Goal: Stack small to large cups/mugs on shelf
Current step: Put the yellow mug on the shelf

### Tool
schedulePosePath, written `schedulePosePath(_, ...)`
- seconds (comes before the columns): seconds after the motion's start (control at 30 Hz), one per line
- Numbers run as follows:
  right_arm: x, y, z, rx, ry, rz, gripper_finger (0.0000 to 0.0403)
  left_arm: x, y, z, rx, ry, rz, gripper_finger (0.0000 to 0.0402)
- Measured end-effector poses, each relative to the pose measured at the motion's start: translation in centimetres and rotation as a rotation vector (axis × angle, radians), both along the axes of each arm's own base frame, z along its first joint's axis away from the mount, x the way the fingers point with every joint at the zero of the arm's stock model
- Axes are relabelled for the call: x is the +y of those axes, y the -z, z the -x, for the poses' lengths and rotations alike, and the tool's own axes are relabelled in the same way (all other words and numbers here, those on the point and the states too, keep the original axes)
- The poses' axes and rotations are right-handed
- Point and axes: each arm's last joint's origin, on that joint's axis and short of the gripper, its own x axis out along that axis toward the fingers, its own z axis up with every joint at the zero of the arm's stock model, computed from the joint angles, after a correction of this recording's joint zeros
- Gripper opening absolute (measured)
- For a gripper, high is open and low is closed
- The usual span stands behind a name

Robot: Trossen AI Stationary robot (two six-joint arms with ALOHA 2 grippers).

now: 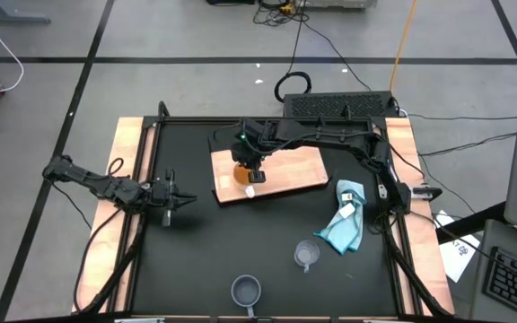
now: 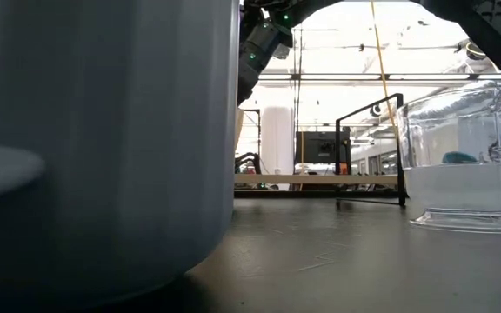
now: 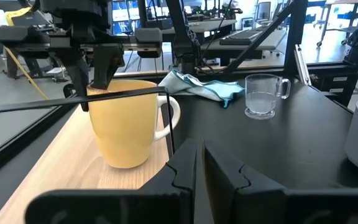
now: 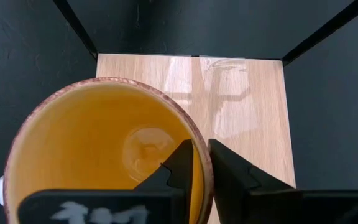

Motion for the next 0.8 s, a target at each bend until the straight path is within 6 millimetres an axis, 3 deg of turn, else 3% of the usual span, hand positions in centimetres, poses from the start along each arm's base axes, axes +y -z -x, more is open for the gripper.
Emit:
schedulePosePath(0.23,0.05,-0.09,-0.11,-0.019,-0.018,-0.024,0.0045,0.01,0.06,0.0,0.006,0.0,-0.002,0.0031)
schedulePosePath(0.53,-0.06,-0.16,-0.21,-0.034,-0.002,-0.032,0.0121,0.01,0.06,0.01,0.006,-0.001,-0.001,0.0031)
schedulePosePath(0.8,-0.57,-0.19,-0.12,-0.037,0.017,-0.026,0.0132,0.01,0.06,0.01,0.006,-0.001,0.002,0.0031)
